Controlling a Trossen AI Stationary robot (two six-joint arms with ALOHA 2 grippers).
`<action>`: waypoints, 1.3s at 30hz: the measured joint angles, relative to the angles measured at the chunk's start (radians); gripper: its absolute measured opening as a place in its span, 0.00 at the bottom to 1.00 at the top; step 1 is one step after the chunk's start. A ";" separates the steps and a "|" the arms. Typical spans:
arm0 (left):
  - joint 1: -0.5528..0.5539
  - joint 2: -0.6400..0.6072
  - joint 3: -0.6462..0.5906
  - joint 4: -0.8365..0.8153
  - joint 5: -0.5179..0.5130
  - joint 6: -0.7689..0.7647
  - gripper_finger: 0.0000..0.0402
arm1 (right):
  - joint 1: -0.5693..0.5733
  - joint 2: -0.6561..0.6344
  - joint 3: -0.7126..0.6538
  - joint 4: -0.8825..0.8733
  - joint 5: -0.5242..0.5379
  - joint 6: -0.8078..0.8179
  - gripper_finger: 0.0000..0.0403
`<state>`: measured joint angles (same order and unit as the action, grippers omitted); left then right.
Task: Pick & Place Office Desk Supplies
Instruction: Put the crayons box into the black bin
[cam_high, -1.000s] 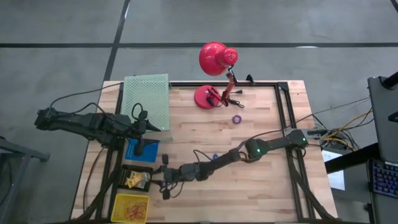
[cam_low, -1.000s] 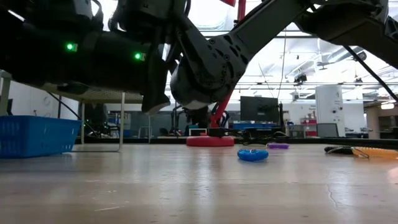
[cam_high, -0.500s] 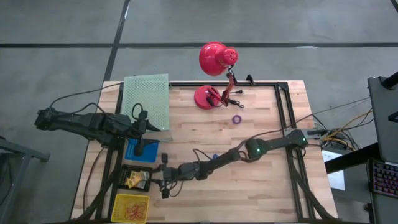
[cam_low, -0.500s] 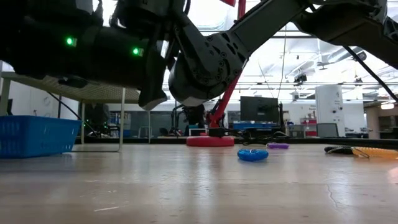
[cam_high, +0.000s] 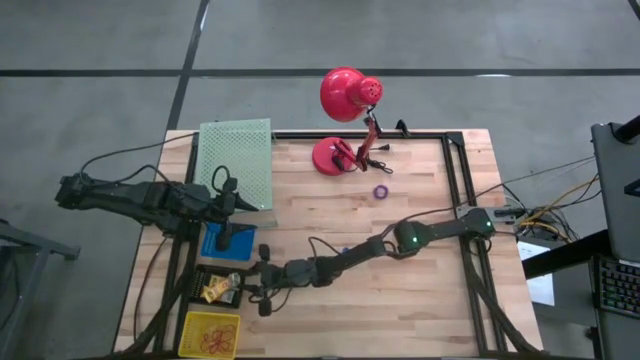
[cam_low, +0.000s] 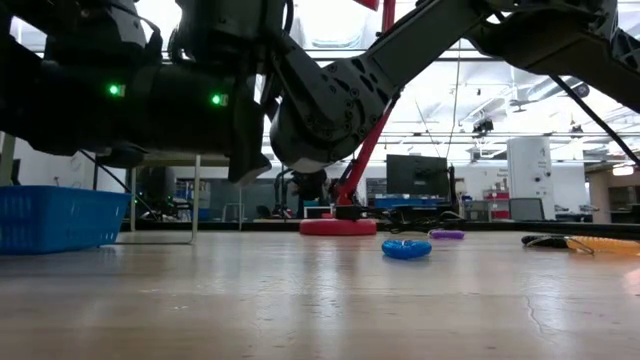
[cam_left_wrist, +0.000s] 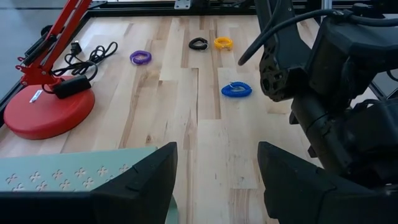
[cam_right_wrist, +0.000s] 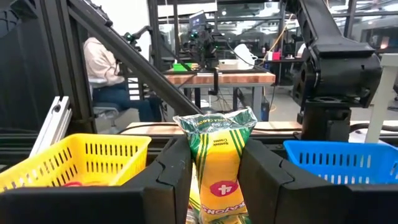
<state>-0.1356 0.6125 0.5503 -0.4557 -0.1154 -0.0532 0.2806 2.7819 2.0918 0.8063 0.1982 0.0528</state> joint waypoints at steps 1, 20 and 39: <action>0.000 0.000 0.000 0.000 0.000 0.000 0.57 | 0.000 0.000 0.000 0.001 0.000 0.000 0.27; 0.000 0.000 0.000 0.000 0.000 0.000 0.57 | 0.001 0.000 0.010 -0.015 -0.024 -0.003 0.43; 0.000 0.000 0.000 0.000 0.000 0.000 0.57 | 0.001 0.000 0.010 -0.014 -0.023 -0.003 0.45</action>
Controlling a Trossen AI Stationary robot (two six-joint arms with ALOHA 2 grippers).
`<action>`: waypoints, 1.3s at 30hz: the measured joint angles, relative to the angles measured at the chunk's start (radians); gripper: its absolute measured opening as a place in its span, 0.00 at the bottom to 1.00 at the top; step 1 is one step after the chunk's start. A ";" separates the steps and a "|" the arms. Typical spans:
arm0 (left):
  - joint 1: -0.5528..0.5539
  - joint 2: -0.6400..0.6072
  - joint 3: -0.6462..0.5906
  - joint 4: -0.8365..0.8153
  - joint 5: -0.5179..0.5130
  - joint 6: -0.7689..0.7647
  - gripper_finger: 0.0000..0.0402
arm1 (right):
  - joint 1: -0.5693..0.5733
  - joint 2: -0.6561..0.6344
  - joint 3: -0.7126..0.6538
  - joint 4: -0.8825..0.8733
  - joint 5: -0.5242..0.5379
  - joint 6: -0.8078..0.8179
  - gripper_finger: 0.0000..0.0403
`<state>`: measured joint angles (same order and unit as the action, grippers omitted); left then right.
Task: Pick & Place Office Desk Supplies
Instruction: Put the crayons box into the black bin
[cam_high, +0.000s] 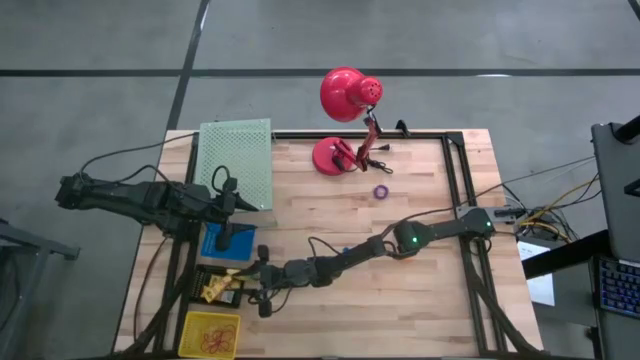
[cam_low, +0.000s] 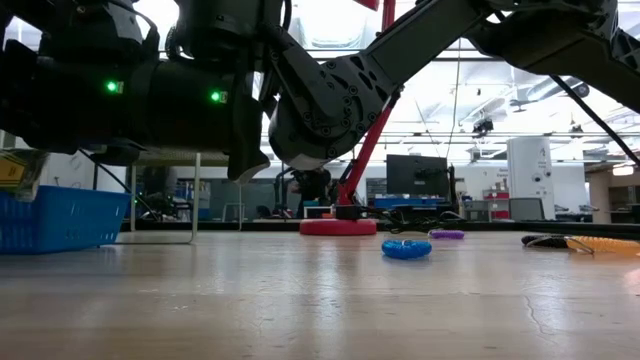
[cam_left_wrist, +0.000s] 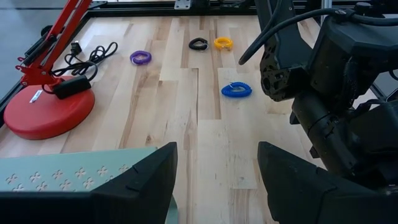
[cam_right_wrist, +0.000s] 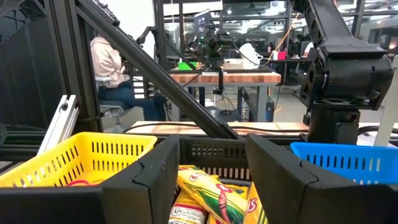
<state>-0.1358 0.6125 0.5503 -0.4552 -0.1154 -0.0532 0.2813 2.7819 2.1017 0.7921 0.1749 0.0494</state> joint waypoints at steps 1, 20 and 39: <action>0.000 0.000 0.000 0.000 0.000 0.000 0.57 | 0.000 0.000 0.000 0.000 0.000 0.000 0.45; 0.000 0.000 0.000 0.000 0.000 0.000 0.57 | -0.017 0.000 0.004 0.000 -0.098 0.000 0.45; 0.000 0.000 0.000 0.000 0.000 0.000 0.57 | -0.023 -0.069 0.036 -0.205 -0.086 -0.107 0.45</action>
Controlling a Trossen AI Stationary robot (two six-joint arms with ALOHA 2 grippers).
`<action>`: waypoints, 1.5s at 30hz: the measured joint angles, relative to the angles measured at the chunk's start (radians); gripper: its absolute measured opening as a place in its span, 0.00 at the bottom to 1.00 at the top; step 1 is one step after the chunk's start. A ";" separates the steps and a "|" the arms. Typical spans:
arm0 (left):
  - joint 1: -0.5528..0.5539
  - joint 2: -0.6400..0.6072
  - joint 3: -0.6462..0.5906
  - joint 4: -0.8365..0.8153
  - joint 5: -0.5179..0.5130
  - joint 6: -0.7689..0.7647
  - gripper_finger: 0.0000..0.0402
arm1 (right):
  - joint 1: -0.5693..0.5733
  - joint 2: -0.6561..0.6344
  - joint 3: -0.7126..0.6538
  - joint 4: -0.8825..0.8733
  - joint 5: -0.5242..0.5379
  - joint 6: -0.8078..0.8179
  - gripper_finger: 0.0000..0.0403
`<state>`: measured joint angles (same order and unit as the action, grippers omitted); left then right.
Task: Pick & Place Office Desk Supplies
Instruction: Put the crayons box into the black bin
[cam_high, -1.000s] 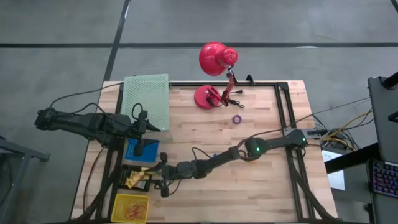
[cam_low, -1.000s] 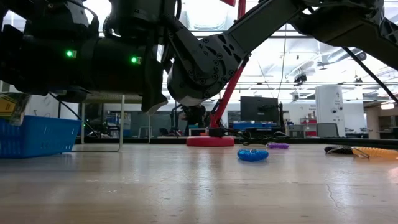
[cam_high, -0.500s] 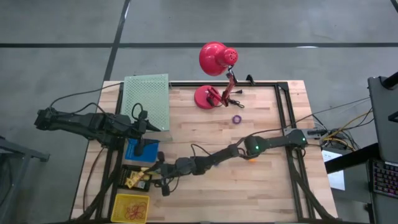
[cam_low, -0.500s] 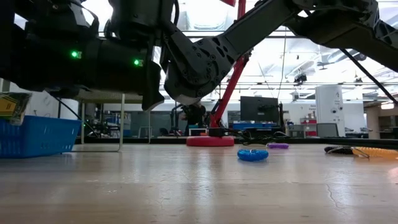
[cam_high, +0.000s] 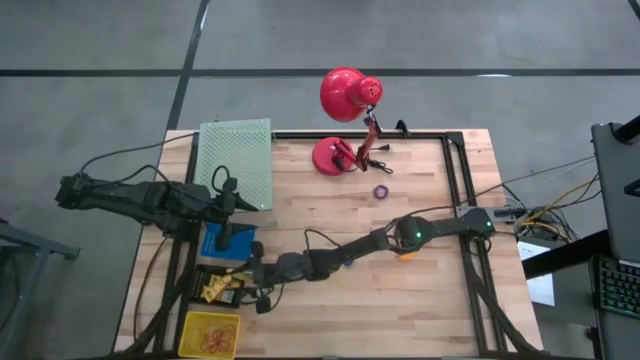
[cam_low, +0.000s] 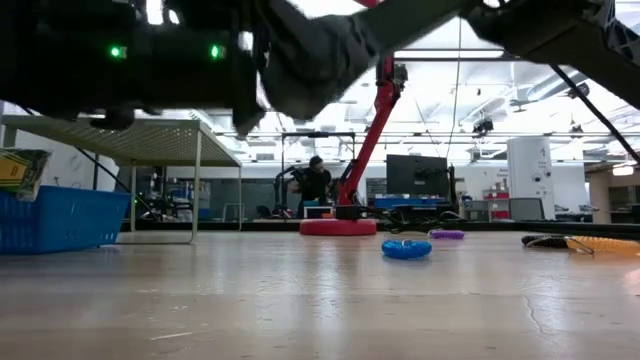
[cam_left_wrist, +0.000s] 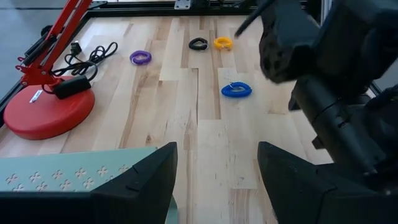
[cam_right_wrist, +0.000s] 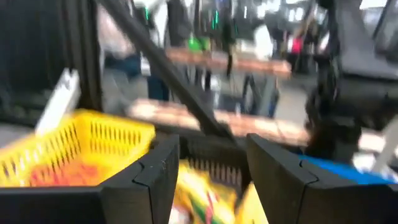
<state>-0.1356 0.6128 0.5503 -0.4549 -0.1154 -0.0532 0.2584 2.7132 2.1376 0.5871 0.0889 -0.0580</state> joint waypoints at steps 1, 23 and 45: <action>0.000 0.000 0.000 0.000 0.000 0.000 0.57 | 0.001 -0.016 0.000 -0.064 0.009 -0.002 0.45; 0.000 0.000 0.000 -0.014 0.000 0.000 0.57 | 0.069 -0.197 -0.174 -0.268 0.290 0.031 0.45; 0.000 0.000 0.000 -0.018 0.000 0.000 0.57 | 0.080 -0.329 -0.708 0.355 0.194 0.206 0.51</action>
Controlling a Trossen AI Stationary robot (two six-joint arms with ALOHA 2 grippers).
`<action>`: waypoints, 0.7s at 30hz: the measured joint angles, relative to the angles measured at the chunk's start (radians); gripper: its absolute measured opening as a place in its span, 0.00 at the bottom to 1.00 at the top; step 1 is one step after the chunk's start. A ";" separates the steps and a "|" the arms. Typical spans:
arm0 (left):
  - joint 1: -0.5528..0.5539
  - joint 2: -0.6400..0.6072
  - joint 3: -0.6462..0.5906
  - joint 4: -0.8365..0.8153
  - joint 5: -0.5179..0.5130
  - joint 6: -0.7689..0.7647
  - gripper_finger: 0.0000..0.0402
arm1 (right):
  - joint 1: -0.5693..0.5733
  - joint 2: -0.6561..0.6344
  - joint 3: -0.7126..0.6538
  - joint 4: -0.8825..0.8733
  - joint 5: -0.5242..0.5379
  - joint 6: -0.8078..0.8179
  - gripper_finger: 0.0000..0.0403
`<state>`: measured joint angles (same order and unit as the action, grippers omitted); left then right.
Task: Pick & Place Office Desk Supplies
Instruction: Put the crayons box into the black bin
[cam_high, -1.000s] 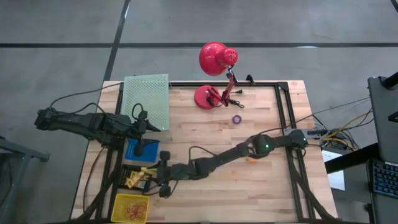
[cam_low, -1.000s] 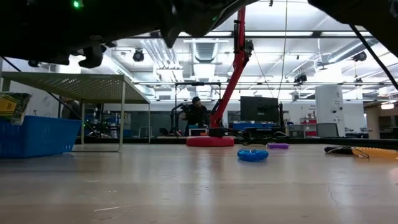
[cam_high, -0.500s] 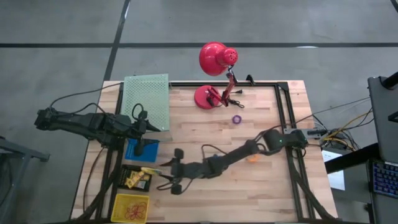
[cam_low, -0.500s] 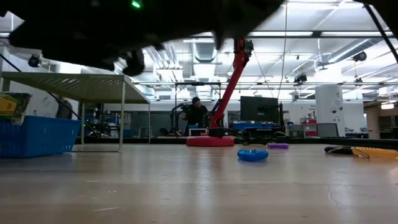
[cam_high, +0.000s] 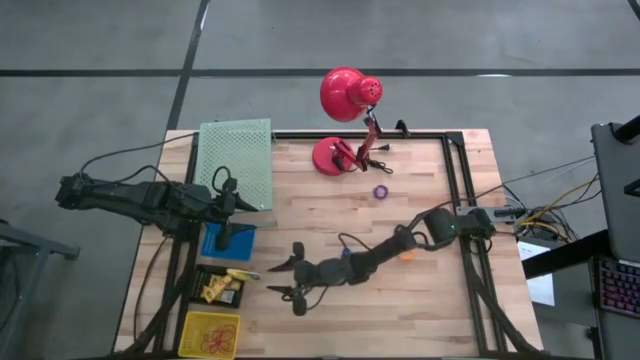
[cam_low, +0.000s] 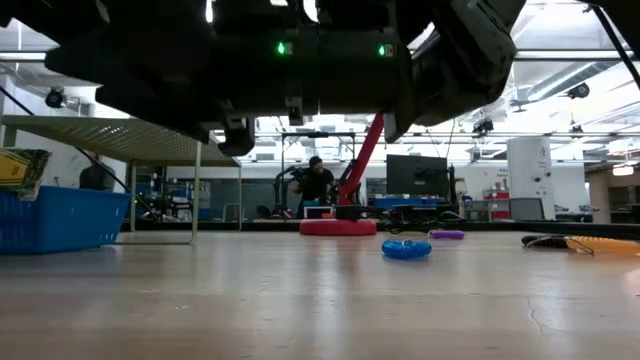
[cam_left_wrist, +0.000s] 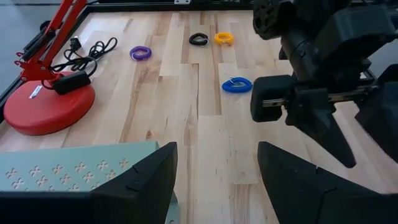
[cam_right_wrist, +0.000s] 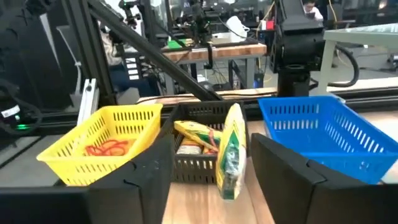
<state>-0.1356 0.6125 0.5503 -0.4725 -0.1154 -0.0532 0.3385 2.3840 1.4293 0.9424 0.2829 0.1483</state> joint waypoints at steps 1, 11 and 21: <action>0.000 0.000 0.000 0.000 0.000 0.000 0.57 | 0.000 0.000 0.003 -0.008 0.000 0.002 0.53; 0.000 0.000 0.000 0.000 0.000 0.000 0.57 | -0.006 0.002 0.003 -0.056 -0.003 -0.005 0.71; 0.000 0.000 0.000 0.000 0.000 0.000 0.57 | -0.014 0.002 0.003 -0.079 -0.003 -0.001 0.70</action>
<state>-0.1356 0.6125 0.5503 -0.4725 -0.1154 -0.0532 0.3242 2.3856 1.4322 0.8631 0.2796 0.1469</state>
